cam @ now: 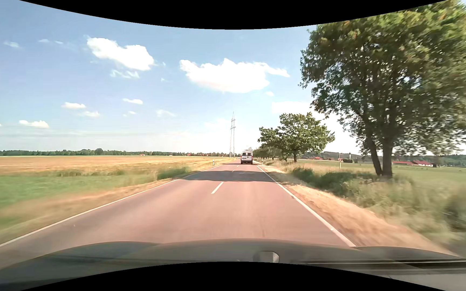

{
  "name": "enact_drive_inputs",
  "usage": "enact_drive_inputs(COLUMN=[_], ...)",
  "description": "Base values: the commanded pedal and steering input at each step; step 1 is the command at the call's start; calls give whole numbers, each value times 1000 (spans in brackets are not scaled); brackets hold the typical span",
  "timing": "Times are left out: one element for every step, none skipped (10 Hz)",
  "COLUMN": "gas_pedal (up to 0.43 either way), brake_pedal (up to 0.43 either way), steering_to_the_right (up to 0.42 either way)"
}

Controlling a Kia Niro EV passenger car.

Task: Follow the waypoints while adhering to traffic rules and regulations

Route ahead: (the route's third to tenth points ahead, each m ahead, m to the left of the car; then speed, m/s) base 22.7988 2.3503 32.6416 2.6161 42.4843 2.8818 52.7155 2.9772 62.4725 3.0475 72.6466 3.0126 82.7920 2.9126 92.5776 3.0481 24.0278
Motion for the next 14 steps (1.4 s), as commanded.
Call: enact_drive_inputs(gas_pedal=[67,67,67,87,87,87,87,87,87,87,87,87,87,87], brake_pedal=[6,6,6,6,6,6,6,6,6,6,6,6,6,6], steering_to_the_right=[-1,1,1,2,2,2,2,1,1,1,1,1,1,1])
